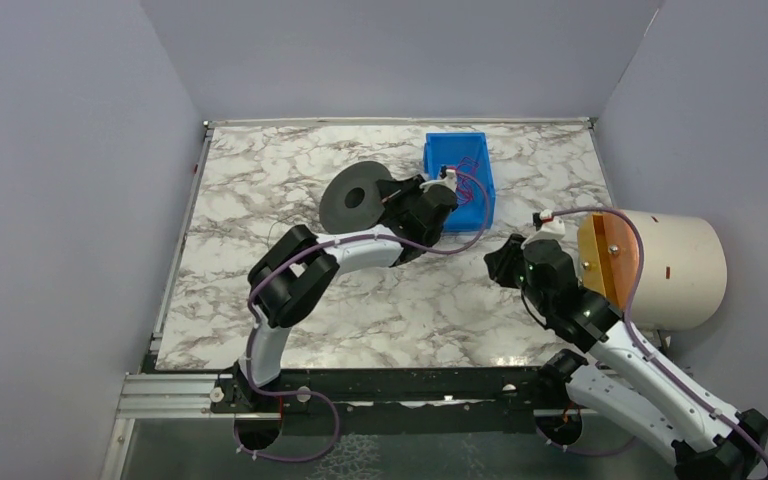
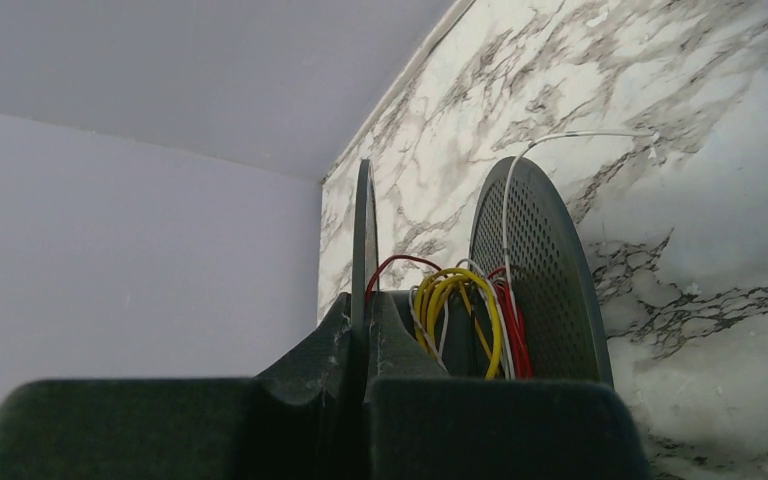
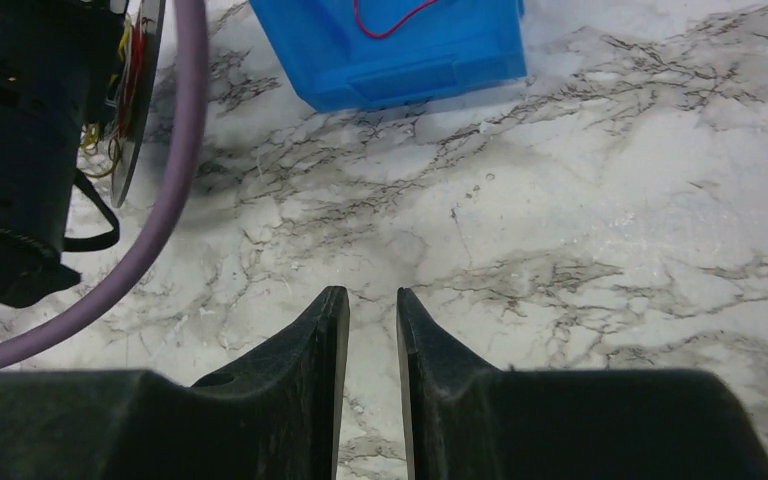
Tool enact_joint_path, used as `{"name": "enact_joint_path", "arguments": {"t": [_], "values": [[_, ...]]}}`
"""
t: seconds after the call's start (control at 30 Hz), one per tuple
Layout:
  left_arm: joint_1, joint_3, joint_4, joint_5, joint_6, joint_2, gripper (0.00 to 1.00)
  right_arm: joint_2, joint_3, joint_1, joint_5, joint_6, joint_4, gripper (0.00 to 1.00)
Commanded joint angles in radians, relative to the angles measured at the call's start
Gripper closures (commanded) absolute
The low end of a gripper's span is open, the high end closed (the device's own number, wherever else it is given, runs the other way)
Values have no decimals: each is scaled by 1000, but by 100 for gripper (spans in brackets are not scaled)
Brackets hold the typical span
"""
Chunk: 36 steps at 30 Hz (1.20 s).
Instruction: Wrap the cables
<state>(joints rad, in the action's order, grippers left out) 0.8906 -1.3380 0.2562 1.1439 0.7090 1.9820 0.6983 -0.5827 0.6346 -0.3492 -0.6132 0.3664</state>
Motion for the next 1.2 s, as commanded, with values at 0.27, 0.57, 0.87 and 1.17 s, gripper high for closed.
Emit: {"name": "enact_joint_path", "arguments": {"t": [0.27,0.57,0.87,1.17], "values": [[-30,-98,46,91,24,160,100,-45,-21,2,-45,-7,90,71],[-38,-98,40,90,27,202,79,-4,-31,2,-39,-1,90,71],[-32,-131,-185,23,-219,182,44,15,-41,2,-18,21,72,70],[-12,-110,-417,-181,-531,102,19,17,-77,2,-9,19,95,70]]}}
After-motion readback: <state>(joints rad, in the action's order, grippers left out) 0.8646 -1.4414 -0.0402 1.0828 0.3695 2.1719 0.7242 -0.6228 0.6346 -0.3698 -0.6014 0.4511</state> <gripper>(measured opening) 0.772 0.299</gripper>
